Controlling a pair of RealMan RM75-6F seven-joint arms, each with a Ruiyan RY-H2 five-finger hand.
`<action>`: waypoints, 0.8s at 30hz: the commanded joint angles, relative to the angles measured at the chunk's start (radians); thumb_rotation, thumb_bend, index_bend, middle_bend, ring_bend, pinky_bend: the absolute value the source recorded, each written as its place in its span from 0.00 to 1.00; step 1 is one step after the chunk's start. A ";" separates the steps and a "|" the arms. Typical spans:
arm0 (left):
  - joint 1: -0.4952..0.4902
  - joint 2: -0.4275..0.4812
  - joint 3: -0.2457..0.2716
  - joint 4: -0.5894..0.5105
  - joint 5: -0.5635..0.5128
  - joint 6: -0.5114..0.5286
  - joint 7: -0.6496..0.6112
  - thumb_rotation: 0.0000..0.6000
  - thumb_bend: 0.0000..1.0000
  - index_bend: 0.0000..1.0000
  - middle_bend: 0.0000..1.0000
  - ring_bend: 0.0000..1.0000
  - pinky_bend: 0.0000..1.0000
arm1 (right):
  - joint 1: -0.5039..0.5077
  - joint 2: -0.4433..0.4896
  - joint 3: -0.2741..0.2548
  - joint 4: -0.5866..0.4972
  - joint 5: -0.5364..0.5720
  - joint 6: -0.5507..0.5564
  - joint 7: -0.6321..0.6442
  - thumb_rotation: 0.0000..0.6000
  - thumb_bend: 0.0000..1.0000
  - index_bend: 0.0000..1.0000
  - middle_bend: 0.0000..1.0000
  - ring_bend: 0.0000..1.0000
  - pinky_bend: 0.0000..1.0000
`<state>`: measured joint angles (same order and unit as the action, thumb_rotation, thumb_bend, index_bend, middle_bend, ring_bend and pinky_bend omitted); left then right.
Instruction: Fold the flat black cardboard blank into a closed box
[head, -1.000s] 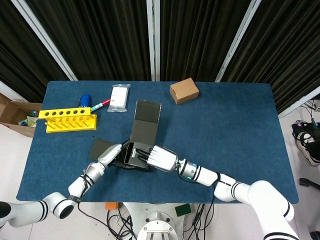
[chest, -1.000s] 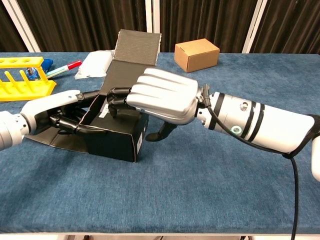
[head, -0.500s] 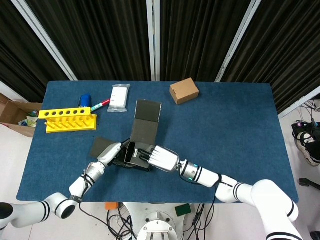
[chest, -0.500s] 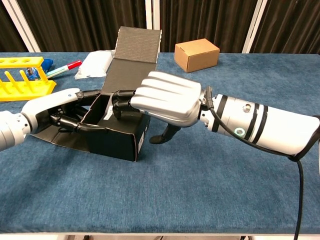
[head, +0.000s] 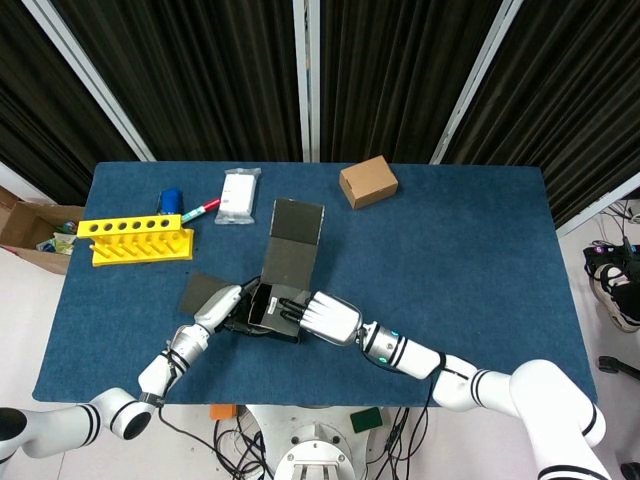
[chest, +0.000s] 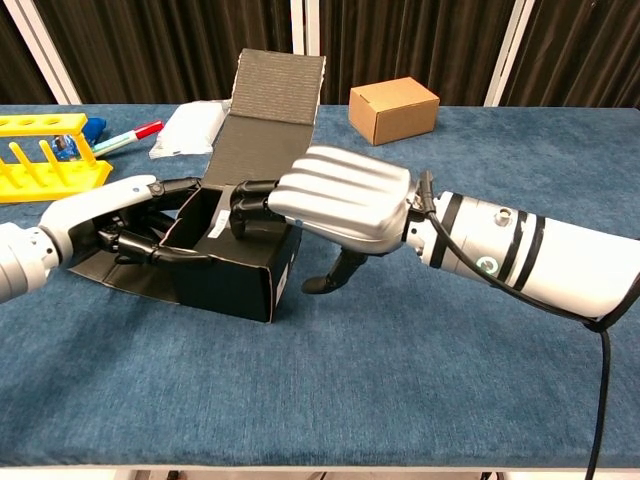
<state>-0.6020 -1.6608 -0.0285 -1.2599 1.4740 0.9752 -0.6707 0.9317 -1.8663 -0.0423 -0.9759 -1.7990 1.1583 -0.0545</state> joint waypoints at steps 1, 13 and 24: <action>0.000 0.000 -0.001 0.001 -0.001 -0.001 0.000 0.74 0.05 0.16 0.23 0.61 0.94 | -0.002 0.006 0.003 -0.015 0.009 -0.012 0.003 1.00 0.16 0.33 0.23 0.75 0.97; 0.003 -0.005 -0.004 0.001 -0.003 0.000 0.001 0.76 0.05 0.17 0.23 0.61 0.94 | 0.010 0.031 0.010 -0.066 0.029 -0.077 -0.010 1.00 0.16 0.32 0.24 0.75 0.97; 0.010 -0.022 -0.015 0.016 -0.011 0.014 0.013 0.85 0.05 0.33 0.34 0.63 0.94 | 0.013 0.054 0.024 -0.093 0.031 -0.079 -0.028 1.00 0.16 0.32 0.24 0.75 0.97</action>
<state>-0.5933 -1.6808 -0.0422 -1.2460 1.4641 0.9875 -0.6596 0.9443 -1.8149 -0.0190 -1.0667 -1.7670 1.0812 -0.0790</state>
